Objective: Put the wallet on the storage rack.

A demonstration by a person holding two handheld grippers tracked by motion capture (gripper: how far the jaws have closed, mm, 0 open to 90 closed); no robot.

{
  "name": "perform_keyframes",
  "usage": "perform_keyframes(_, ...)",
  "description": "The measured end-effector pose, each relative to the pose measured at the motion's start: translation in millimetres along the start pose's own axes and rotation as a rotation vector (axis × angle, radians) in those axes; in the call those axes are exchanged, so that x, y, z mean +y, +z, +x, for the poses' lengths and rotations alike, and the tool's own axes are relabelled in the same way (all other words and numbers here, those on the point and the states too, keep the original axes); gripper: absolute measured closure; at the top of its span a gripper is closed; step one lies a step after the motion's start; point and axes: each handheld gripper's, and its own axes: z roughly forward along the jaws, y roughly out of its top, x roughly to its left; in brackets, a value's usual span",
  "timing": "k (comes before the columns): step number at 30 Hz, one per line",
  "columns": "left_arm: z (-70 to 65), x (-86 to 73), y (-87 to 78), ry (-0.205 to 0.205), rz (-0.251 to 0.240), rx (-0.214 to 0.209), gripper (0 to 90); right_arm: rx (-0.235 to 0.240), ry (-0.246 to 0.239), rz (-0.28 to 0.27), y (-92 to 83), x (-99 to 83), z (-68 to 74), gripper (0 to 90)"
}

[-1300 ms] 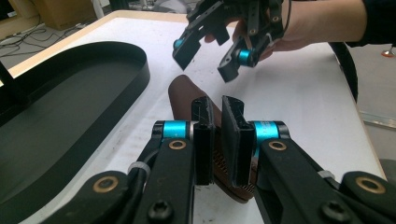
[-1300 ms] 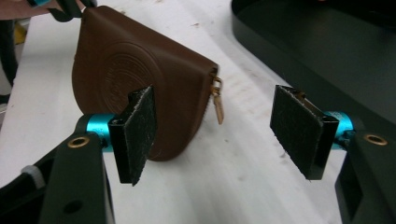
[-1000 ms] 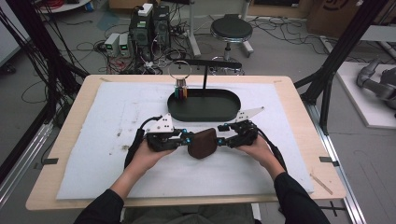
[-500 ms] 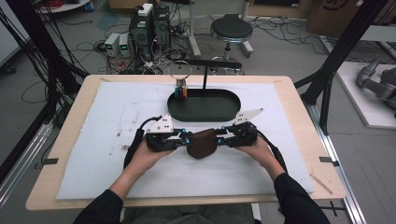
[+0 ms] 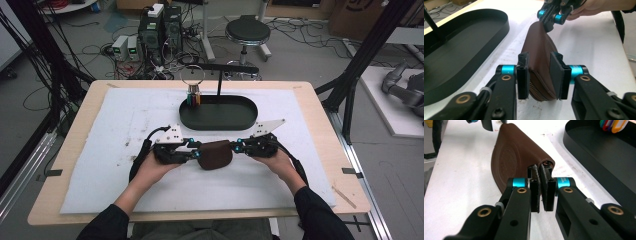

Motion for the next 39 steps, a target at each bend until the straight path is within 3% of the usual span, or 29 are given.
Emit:
perform_keyframes(6, 0.9, -0.8, 0.8, -0.007, 0.006, -0.003, 60.0, 0.007, -0.018, -0.003, -2.0, 0.4, 3.7, 89.5)
perform_keyframes(12, 6.9, -5.3, 2.6, -0.048, 0.017, 0.004, 49.9, 0.005, -0.038, -0.005, -3.2, 1.3, 6.4, 89.6)
perform_keyframes(18, 16.5, -12.5, 10.8, -0.129, 0.034, -0.051, 42.8, 0.013, -0.062, -0.013, -4.2, 1.6, 8.2, 89.5)
perform_keyframes(23, 17.3, -16.6, 19.6, -0.140, 0.071, -0.106, 44.3, 0.024, -0.066, -0.012, -5.6, 1.7, 9.9, 89.5)
perform_keyframes(26, 17.0, -18.3, 22.8, -0.121, 0.092, -0.129, 53.4, 0.027, -0.068, -0.016, -5.8, 1.6, 10.1, 89.4)
perform_keyframes(30, 18.4, -19.1, 22.6, -0.132, 0.073, -0.153, 59.7, 0.026, -0.068, -0.016, -7.6, 1.3, 10.2, 87.4)
perform_keyframes(35, 16.9, -16.0, 18.8, -0.094, 0.039, -0.158, 65.2, 0.023, -0.063, -0.060, -15.9, 2.1, 9.6, 73.0)
perform_keyframes(39, 18.0, -15.0, 13.4, -0.090, 0.019, -0.152, 66.4, 0.007, -0.040, -0.099, -28.3, 1.8, 6.5, 61.0)
